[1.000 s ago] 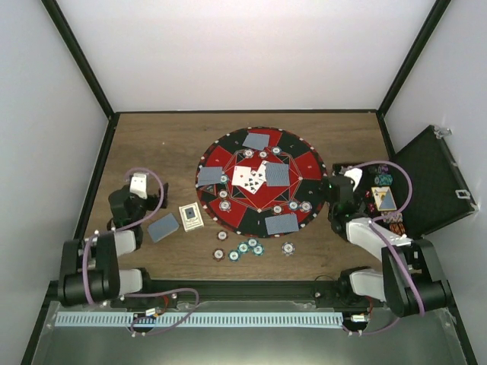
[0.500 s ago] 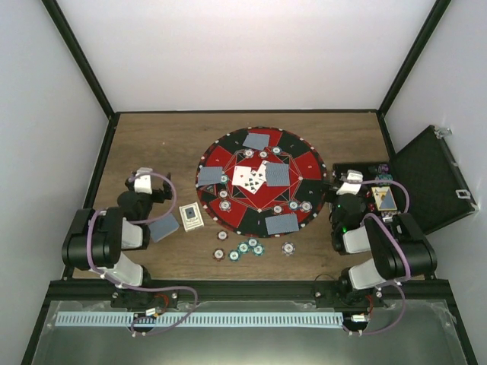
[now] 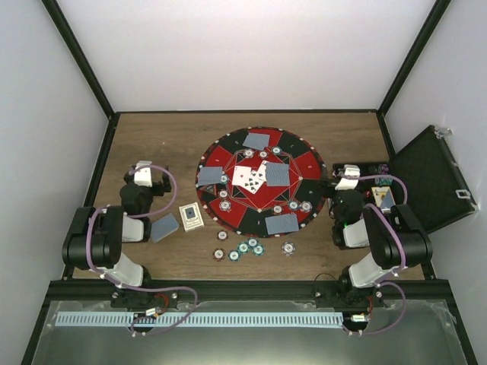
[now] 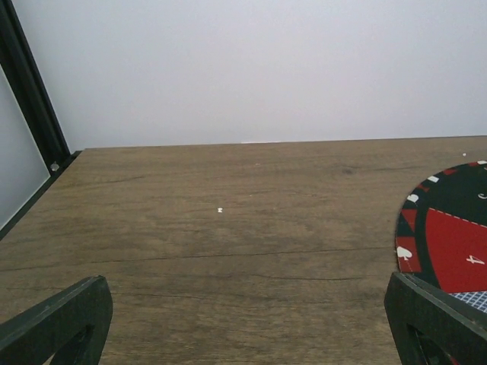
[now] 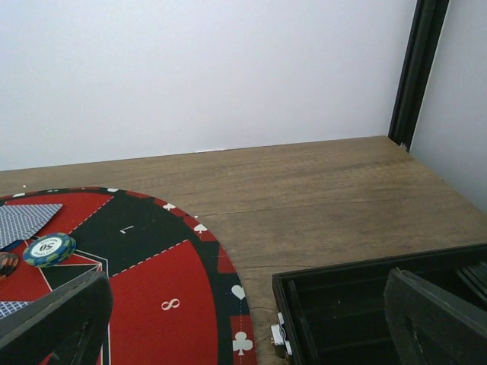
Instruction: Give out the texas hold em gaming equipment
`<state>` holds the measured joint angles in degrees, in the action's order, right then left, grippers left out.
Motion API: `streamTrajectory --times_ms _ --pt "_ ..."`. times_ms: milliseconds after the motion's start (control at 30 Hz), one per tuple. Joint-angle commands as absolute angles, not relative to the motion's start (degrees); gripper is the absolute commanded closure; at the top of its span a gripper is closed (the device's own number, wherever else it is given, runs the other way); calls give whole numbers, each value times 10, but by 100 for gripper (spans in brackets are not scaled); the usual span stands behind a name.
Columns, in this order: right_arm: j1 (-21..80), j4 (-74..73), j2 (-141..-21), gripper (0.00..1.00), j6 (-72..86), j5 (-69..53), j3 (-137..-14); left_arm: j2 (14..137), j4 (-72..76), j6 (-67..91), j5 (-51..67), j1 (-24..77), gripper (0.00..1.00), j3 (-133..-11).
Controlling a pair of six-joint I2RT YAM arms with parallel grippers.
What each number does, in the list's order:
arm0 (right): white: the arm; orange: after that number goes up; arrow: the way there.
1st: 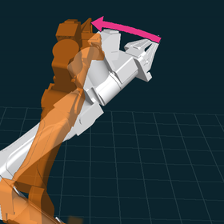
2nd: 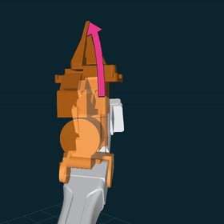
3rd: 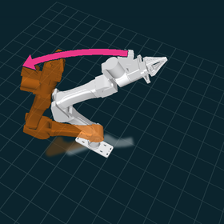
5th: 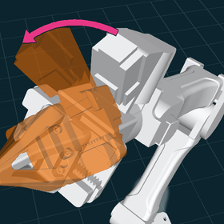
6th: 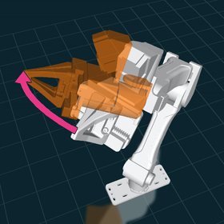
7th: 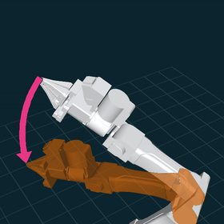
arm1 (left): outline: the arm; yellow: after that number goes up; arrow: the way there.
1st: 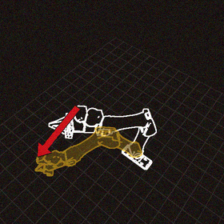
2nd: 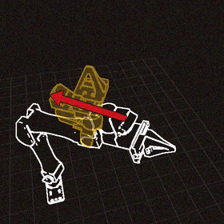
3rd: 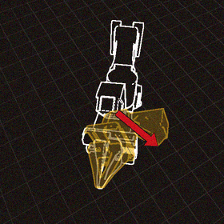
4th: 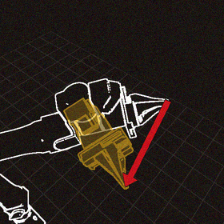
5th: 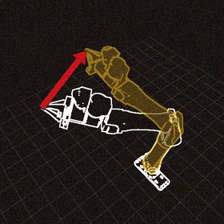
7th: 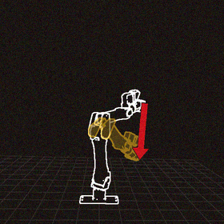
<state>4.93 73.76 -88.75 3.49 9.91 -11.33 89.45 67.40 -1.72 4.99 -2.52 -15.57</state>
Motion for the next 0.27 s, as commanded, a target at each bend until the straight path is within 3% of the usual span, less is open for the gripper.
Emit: streamTrajectory --times_ms 0,233 --pt "42 750 -884 0 30 93 -122 893 684 -18 45 -24 0 -156" --pt "41 747 -886 0 31 91 -126 893 684 -18 46 -24 0 -156"
